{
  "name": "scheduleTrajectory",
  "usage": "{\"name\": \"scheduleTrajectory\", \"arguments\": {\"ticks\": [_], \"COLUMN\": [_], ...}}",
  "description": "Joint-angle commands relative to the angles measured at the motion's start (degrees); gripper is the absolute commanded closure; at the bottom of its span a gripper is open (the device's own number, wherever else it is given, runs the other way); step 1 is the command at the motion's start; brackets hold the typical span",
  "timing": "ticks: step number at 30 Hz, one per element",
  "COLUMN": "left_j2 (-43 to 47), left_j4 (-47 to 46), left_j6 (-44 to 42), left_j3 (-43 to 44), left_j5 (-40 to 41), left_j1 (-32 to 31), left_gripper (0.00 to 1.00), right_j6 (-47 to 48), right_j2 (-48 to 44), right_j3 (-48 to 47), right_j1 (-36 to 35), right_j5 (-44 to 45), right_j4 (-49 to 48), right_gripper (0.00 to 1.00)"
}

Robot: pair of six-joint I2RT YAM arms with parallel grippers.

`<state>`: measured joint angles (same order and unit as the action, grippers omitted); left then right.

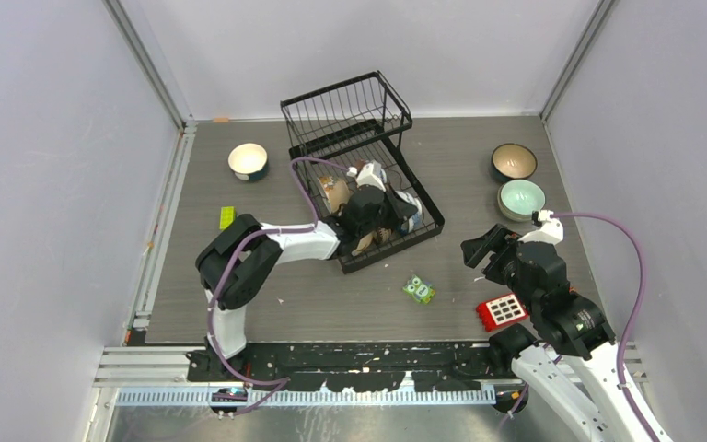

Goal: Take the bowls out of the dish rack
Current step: Pick up the bowl from the dish rack.

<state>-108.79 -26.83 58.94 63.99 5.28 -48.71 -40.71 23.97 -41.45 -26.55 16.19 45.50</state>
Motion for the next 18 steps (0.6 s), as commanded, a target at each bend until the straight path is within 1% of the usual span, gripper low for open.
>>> {"name": "scheduleTrajectory", "arguments": {"ticks": [1,4,10,18], "left_j2": [6.24,6.49,6.69,6.45], "left_j4": [-7.84,-10.56,-13.11,-17.04], "left_j6": [-2.10,-2.32,-2.39,-0.29], "left_j3": [-0.46,-0.99,-1.16,-2.37], "left_j5": [-0.42,-1.15,-2.09,-2.95], "left_j1": [0.37,0.45,0.46,0.75], "left_gripper": [1.00,1.00,1.00,1.00], "right_j6": [0.46,0.41,0.45,0.37], "right_j2": [-0.71,-1.06,-2.13,-3.14], "right_j3": [-0.09,-0.07,0.05,-0.51], "right_j1": [-0.37,-0.35,-0.43,-0.37], "right_j5": [0.78,0.77,0.52,0.00], "right_j4": [-1.73,-1.81,-1.90,-1.64], "right_gripper": [0.20,0.20,0.20,0.20]}}
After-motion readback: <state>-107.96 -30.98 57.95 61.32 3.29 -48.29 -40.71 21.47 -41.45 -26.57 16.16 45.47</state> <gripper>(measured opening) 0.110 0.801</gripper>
